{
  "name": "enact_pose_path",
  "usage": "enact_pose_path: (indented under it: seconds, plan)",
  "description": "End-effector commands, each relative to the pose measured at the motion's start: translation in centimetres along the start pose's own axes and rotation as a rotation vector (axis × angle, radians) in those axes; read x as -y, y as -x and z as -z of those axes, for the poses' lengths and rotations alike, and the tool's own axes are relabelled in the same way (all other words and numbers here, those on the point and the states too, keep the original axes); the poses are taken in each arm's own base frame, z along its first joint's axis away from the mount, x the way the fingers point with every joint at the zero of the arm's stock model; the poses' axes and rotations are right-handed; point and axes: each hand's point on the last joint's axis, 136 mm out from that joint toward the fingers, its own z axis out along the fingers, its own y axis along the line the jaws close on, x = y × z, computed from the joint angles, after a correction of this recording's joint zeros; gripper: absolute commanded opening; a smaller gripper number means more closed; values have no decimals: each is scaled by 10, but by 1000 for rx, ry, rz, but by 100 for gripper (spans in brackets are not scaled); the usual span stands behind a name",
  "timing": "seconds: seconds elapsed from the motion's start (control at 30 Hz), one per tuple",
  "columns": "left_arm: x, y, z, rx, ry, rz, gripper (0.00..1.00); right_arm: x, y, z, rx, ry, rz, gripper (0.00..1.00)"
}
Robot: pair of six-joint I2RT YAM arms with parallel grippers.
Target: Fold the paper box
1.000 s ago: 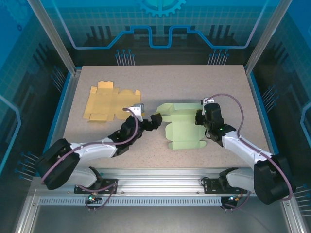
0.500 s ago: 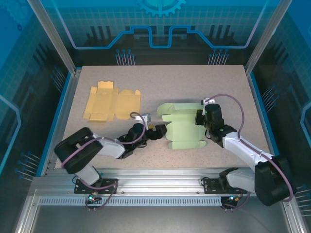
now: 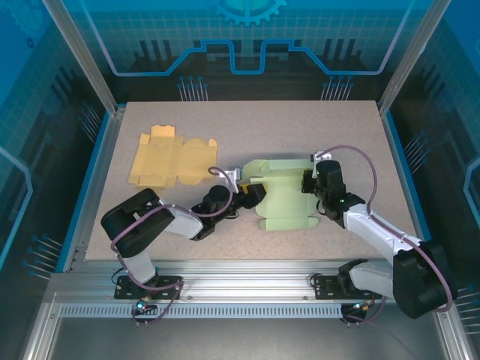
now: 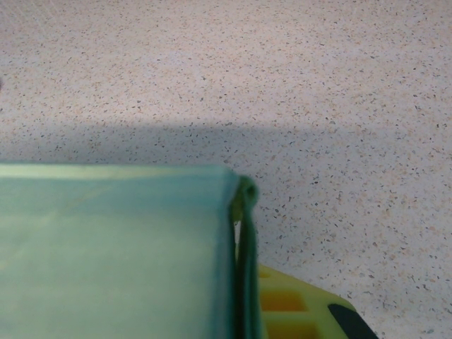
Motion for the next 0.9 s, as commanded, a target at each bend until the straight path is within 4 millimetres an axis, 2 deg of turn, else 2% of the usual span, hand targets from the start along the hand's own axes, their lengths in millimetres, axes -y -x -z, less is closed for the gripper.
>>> enact_pose_path:
  seconds: [0.0, 0.1, 0.37, 0.57, 0.67, 0.87]
  plan:
    - [23, 17, -8, 40, -60, -46, 58, -3, 5, 2, 30, 10, -16, 0]
    - [28, 16, -14, 26, -80, -50, 53, -3, 5, 2, 31, 12, -17, 0]
    - [45, 11, -30, -1, -139, -49, 51, -5, 5, 2, 31, 20, -18, 0]
    - [41, 4, -40, -14, -135, -43, 53, -4, 5, 3, 29, 20, -18, 0]
    - [38, 4, -29, -3, -136, -56, 53, -2, 6, 4, 33, 8, -19, 0]
    - [44, 1, 20, -25, -160, -89, 57, -2, 6, 3, 30, 5, -20, 0]
